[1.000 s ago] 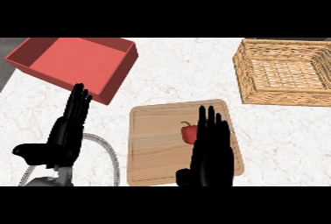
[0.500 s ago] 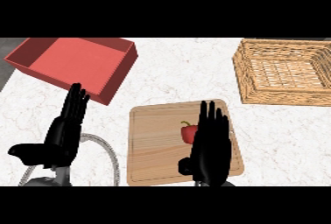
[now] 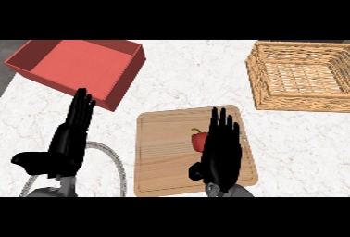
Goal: Pick the bell pepper from the cutting board and place it in the basket
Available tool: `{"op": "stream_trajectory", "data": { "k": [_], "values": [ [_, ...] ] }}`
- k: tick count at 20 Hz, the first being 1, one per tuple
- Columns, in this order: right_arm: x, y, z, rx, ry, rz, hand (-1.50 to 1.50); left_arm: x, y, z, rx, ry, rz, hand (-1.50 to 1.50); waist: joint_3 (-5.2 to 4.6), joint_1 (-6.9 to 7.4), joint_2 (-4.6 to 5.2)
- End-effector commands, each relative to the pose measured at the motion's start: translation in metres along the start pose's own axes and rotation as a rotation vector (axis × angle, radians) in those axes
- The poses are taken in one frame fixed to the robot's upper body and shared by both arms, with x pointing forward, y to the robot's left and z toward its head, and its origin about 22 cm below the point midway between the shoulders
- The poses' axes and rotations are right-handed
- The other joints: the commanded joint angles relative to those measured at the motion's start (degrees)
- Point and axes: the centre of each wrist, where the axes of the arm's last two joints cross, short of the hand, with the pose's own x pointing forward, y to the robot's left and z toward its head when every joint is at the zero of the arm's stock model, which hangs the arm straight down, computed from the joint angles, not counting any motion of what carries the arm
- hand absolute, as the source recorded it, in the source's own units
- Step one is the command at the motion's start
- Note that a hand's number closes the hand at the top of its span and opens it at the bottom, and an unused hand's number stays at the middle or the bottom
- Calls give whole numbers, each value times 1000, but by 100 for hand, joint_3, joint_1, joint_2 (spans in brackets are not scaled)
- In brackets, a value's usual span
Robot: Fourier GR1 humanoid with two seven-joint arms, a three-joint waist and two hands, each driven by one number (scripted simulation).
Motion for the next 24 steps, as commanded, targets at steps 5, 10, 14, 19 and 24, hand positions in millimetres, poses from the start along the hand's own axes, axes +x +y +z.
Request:
{"op": "stream_trajectory", "data": {
  "k": [5,10,14,19,24],
  "values": [
    [10,-1,-6,36,180,-58,-150,5,12,-6,-7,-13,-2,0,-1,1,-1],
    [3,17,-14,25,172,-63,-150,12,-6,10,-5,-10,-3,0,3,15,-8],
    [0,23,-22,43,175,-67,-150,16,9,-11,-14,11,-7,0,2,-14,2],
    [3,31,-27,33,187,-67,-150,-2,13,0,1,11,-4,0,0,8,2],
    [-10,52,-31,43,201,-73,-150,-7,9,1,3,7,8,0,1,12,6]
  ]
}}
